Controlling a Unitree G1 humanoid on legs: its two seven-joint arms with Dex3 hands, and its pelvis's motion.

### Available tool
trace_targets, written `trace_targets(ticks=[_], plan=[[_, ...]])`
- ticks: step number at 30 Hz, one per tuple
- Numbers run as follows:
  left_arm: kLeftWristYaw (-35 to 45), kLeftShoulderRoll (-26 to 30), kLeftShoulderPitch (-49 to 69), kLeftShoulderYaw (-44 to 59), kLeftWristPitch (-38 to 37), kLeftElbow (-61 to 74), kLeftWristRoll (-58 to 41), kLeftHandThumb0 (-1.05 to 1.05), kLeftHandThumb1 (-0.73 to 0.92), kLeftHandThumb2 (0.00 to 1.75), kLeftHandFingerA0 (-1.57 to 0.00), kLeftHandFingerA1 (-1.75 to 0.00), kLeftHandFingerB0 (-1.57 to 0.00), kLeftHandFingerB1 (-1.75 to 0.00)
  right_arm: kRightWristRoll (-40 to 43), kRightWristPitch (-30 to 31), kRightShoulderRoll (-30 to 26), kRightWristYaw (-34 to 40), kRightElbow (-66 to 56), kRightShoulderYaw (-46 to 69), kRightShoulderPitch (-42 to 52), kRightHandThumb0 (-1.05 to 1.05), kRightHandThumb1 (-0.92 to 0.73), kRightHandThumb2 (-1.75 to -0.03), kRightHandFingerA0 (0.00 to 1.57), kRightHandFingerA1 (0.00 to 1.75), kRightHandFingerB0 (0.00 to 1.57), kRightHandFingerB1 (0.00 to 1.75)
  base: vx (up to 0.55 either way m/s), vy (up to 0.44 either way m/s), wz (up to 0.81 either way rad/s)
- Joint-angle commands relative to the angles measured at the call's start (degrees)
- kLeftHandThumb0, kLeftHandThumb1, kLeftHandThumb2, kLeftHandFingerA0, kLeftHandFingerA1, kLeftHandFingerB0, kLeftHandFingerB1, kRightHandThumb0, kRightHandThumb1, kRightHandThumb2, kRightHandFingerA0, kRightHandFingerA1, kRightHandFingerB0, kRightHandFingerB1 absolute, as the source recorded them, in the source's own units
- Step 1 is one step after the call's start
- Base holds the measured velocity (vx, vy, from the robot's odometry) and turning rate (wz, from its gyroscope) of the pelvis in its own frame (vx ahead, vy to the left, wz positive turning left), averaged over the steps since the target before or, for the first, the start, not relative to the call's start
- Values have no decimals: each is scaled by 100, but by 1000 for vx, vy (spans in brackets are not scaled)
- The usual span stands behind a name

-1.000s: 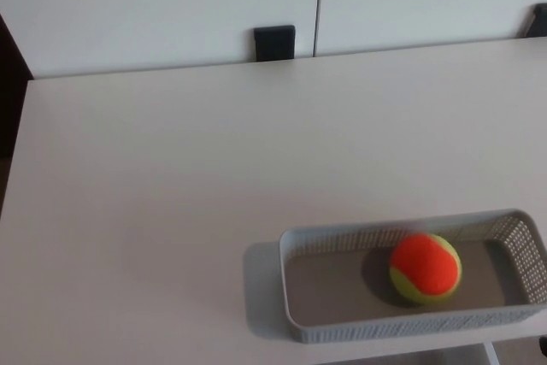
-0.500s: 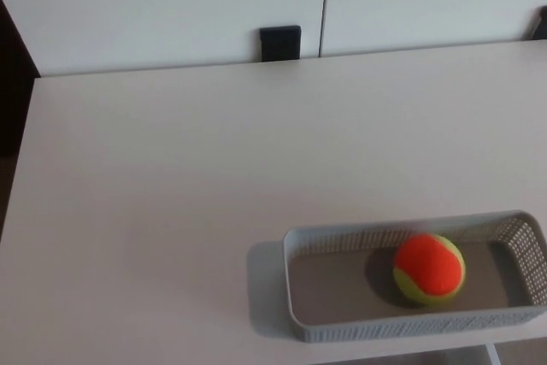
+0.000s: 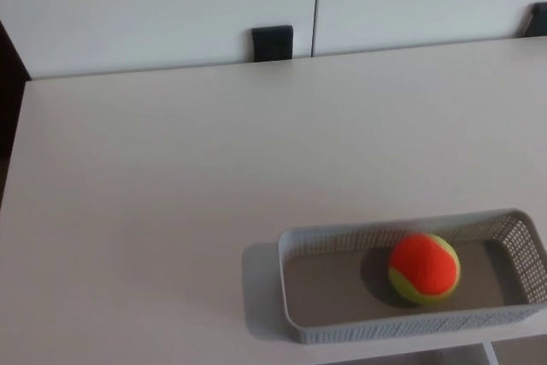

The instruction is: The robot walk towards a table in front and uses its left hand to pickup a tennis ball on the left side and put it in a container on the right hand side

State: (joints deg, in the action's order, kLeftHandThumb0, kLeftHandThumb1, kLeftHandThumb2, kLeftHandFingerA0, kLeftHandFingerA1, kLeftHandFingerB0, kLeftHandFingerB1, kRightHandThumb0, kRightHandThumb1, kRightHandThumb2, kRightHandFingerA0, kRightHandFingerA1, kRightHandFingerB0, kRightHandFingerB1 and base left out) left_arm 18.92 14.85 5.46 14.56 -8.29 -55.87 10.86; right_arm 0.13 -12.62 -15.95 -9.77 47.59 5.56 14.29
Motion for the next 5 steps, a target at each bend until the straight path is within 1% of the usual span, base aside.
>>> trace_targets(ticks=[1, 2, 3, 5], plan=[[-1664, -34, 249, -595, -353, -97, 621, -59, 77, 63, -18, -37, -16, -32, 64, -83, -73, -96, -66, 72, 27, -43, -54, -69, 32, 47, 12, 37, 0, 0, 0], [-1782, 19, 275, -701, -447, -160, 702, -60, 76, 63, -22, -39, -17, -32, 48, -87, -83, -85, -54, 65, 12, -44, -53, -70, 32, 47, 12, 37, 0, 0, 0], [-1784, 53, 267, -710, -512, -204, 644, -60, 76, 63, -20, -38, -17, -32, 15, -86, -94, -69, -61, 42, -27, -45, -54, -70, 31, 46, 12, 38, 0, 0, 0], [-1746, 73, 244, -685, -555, -234, 542, -60, 76, 63, -20, -38, -17, -32, -15, -80, -103, -56, -73, 17, -70, -45, -54, -70, 31, 46, 12, 38, 0, 0, 0]])
